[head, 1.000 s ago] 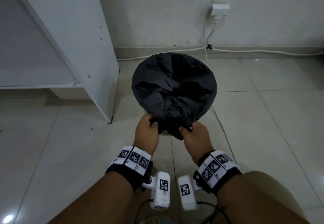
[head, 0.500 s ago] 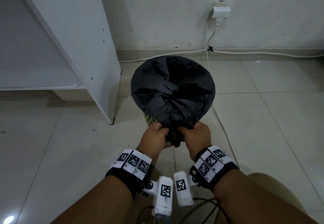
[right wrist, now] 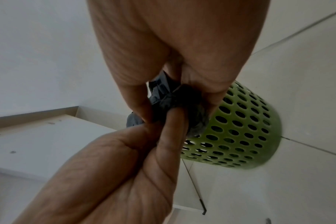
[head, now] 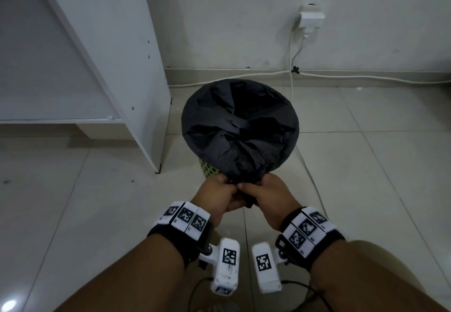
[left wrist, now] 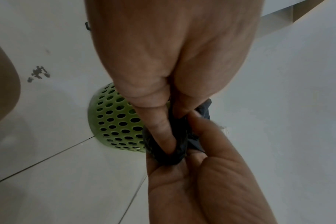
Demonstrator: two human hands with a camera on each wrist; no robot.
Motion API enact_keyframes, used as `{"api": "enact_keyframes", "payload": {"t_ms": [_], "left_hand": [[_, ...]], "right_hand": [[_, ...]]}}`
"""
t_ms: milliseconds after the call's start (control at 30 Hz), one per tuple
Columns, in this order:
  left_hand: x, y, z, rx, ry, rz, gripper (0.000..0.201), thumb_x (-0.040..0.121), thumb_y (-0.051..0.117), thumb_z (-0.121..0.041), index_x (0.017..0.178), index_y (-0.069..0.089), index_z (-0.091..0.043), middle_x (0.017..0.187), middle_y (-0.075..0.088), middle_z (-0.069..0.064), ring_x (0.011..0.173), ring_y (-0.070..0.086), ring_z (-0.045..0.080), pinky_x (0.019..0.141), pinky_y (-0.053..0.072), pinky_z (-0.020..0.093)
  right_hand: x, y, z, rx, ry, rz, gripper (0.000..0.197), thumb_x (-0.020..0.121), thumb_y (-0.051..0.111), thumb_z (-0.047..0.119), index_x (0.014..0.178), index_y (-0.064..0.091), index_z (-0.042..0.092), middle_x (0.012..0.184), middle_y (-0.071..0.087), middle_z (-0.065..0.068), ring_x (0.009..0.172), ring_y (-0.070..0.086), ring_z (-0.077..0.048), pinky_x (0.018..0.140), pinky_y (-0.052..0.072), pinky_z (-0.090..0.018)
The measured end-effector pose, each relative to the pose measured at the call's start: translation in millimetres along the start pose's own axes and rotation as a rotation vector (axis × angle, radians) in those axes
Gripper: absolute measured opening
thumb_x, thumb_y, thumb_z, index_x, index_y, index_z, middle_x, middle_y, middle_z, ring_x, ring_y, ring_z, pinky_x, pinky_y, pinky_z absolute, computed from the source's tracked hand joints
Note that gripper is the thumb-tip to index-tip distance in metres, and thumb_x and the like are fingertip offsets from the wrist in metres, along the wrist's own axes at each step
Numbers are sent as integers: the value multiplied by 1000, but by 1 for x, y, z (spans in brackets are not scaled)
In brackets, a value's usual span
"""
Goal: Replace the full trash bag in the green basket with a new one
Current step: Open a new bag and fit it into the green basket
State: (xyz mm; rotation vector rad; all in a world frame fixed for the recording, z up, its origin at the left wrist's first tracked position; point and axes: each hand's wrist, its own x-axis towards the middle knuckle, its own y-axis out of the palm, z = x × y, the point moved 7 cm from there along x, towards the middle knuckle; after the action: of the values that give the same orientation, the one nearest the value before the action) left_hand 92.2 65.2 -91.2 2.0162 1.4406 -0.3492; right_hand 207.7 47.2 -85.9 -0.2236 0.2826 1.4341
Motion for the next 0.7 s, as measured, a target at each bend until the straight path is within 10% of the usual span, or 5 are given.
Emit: {"api": "enact_keyframes", "payload": {"t_ms": [233,467,567,700], "left_hand": [[8,-23,-1,66,-44,-143,27,91,57,9,116,64,4,98,73,24,80,73,34,66,63,32],[13,-33,3,136,-200,-111,18,94,57,-12,107,62,-1,71,66,7,45,53,13,36,32,18],[22,-37,7,85,-293,-98,10,93,58,-16,100,54,-11,61,48,1,40,28,8,34,18,15],[28,-34,7,166,-259,-125,9,89,63,-21,93,59,-14,65,55,0,46,35,10,40,22,19]], "right_hand": [[3,-2,0,-208,-67,-44,11,77,71,3,87,73,-1,79,74,-21,73,72,-36,71,60,-54],[6,-11,-4,-467,-93,-137,19,81,61,9,75,63,-9,69,66,-25,62,63,-36,59,52,-48],[7,-13,-7,-406,-79,-142,14,84,59,6,85,67,-5,75,69,-23,64,65,-32,60,55,-44],[9,-19,-7,-285,-99,-169,12,82,61,6,89,68,-1,77,71,-21,74,69,-36,66,60,-51]]}}
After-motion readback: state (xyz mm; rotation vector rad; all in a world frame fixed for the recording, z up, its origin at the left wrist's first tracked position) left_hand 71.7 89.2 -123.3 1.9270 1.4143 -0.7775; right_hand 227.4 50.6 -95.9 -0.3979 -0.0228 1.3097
